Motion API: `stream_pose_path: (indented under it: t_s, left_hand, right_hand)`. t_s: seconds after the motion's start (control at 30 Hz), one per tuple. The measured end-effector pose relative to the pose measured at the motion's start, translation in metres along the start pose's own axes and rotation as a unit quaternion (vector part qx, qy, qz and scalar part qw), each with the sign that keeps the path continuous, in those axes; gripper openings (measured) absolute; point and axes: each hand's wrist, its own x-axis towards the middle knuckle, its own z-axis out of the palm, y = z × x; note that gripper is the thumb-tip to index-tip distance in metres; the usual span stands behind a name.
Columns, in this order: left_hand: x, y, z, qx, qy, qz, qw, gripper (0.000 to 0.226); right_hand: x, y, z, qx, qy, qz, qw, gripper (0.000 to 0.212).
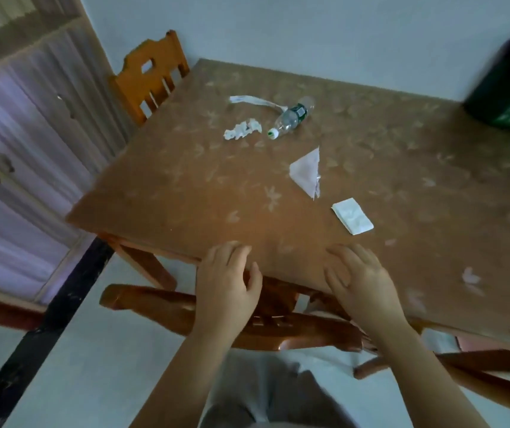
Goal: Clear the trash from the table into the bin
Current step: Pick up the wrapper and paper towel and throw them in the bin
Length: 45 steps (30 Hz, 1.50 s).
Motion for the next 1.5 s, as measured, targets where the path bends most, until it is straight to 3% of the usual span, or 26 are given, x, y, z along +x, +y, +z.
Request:
stream_pose_path:
  t_s: [0.17,0.33,0.63,1.07,1.5]
  left_hand:
    - [0.055,0.009,0.040,-0.011,-0.019,0.055,0.998,0.024]
    - [0.110,0.019,0.091,-0.032,-0.025,0.054,0.998,0.023]
    - [0.181,0.035,0.197,-0.065,-0.029,-0.058,0.996,0.029]
    - [0.213,0.037,0.259,-0.057,-0.026,-0.111,0.992,0.024]
    - [0.213,0.028,0.257,-0.086,0.027,-0.209,0.974,0.005]
  right_hand:
    - [0.036,0.047,0.001,-0.012,0.038,0.074,0.996,0.024]
    - [0.077,0.101,0.014,-0.011,0.037,0.121,0.992,0.025]
    - [0.131,0.192,0.067,0.038,-0.040,0.196,0.979,0.025]
    - [0.147,0.229,0.113,0.074,-0.072,0.177,0.979,0.028]
    - [0.141,0.226,0.127,0.022,-0.055,0.146,0.988,0.033]
